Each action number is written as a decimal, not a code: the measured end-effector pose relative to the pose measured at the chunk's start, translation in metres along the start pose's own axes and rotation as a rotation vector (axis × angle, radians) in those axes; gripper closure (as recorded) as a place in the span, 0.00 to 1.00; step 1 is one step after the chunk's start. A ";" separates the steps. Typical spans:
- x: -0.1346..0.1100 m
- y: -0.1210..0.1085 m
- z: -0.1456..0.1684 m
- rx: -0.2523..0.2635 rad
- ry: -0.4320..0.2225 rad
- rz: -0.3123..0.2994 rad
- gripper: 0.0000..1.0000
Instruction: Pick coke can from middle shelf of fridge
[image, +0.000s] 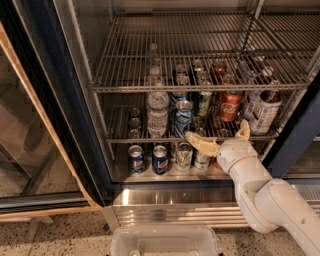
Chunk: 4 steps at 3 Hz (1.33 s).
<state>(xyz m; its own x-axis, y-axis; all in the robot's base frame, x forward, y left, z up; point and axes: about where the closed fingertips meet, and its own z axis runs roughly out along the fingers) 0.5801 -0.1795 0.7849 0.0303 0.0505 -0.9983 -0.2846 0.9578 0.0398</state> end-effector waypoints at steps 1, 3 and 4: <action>0.002 -0.010 0.008 0.025 -0.031 0.004 0.00; 0.001 -0.022 0.040 0.033 -0.095 0.018 0.00; 0.001 -0.027 0.045 0.040 -0.094 0.014 0.00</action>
Offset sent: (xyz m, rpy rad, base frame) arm 0.0382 -0.0153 0.0012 0.0642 -0.1043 -0.0603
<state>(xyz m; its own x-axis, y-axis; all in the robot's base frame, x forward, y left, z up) 0.6309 -0.1923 0.7845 0.1169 0.0887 -0.9892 -0.2477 0.9671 0.0574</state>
